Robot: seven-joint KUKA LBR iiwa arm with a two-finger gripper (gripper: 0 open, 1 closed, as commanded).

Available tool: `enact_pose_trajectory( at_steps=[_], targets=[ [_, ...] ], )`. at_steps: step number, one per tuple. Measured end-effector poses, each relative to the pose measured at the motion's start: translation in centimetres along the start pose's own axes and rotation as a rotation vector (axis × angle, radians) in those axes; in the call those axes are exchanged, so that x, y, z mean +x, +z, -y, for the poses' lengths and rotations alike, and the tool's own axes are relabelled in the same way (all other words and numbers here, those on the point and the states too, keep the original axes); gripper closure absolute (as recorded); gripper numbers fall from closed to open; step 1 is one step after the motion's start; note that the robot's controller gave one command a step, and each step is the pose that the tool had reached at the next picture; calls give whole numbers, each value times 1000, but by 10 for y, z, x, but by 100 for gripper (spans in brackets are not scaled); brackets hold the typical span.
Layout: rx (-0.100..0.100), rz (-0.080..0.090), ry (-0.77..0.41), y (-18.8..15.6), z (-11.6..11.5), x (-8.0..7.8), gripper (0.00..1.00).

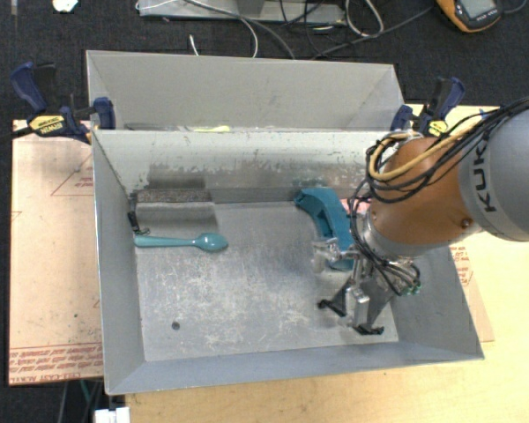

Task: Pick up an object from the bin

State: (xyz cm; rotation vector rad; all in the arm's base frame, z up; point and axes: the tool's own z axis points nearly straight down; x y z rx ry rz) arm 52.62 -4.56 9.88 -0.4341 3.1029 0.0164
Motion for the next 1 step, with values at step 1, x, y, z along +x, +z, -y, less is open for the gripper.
enact_pose_trajectory(
  at_steps=[1],
  targets=[
    [0,0,80,1,16,7,0]
  ],
)
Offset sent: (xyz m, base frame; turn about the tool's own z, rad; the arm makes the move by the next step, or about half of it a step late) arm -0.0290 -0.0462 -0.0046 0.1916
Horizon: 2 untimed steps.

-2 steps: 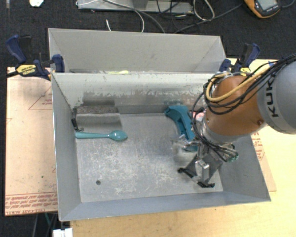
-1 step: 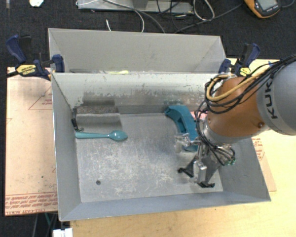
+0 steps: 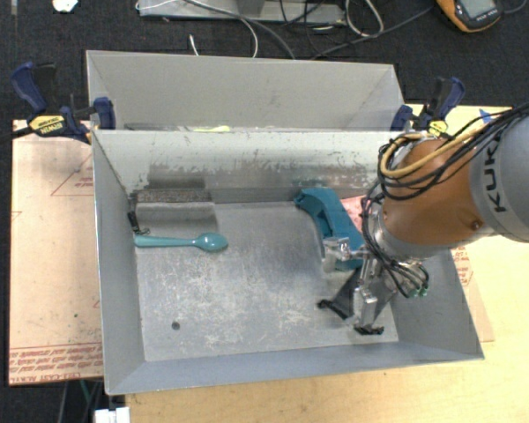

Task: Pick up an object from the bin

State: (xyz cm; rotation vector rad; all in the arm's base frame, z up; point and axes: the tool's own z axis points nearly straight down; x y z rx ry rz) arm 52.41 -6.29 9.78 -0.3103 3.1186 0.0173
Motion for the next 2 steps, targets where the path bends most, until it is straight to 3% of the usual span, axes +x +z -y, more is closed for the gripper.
enact_pose_trajectory(
  at_steps=[1,2],
  targets=[
    [-1,-1,-15,2,13,18,0],
    [-1,-2,24,23,29,30,100]
  ],
)
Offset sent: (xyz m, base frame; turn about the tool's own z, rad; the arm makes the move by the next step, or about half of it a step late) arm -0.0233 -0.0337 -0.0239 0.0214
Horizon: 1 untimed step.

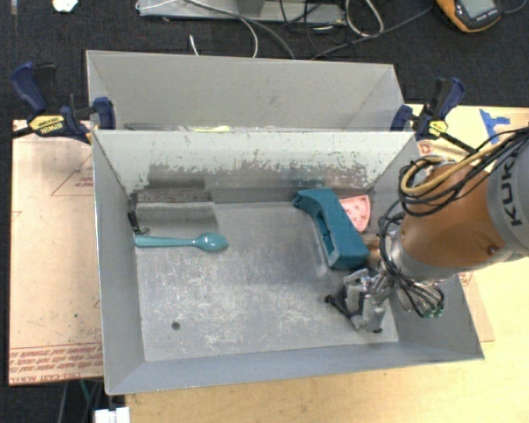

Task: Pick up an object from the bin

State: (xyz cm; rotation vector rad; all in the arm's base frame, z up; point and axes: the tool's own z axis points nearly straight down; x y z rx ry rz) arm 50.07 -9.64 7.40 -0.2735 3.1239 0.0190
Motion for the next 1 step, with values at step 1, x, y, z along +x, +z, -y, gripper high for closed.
enact_pose_trajectory(
  at_steps=[1],
  targets=[
    [0,0,0,0,0,0,100]
  ],
)
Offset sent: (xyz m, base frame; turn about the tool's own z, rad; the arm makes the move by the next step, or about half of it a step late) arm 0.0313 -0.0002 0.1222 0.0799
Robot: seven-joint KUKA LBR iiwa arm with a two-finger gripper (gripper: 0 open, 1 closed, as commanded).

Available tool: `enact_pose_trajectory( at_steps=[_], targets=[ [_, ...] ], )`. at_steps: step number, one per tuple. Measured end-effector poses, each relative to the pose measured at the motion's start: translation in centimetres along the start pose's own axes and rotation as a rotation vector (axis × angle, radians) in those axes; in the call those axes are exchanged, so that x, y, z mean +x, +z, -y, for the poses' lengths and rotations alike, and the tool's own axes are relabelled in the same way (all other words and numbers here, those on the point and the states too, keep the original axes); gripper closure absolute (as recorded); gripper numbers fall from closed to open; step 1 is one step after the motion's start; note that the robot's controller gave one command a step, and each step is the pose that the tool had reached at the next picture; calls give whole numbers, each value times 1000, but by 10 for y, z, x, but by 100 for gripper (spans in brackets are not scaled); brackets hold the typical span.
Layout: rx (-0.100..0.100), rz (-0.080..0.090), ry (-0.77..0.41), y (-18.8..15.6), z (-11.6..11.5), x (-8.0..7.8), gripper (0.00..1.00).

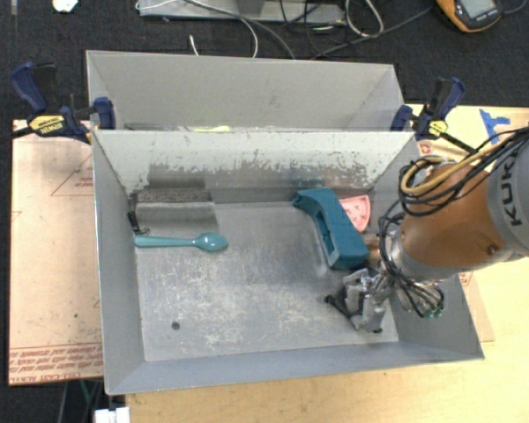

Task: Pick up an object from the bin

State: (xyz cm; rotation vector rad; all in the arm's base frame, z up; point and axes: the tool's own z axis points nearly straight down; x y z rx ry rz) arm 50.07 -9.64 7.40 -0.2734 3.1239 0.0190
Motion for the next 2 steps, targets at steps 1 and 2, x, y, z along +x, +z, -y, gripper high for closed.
enact_pose_trajectory(
  at_steps=[1,2],
  targets=[
    [-2,-3,38,-56,2,-14,100],
    [0,1,-152,-85,4,-27,100]
  ],
)
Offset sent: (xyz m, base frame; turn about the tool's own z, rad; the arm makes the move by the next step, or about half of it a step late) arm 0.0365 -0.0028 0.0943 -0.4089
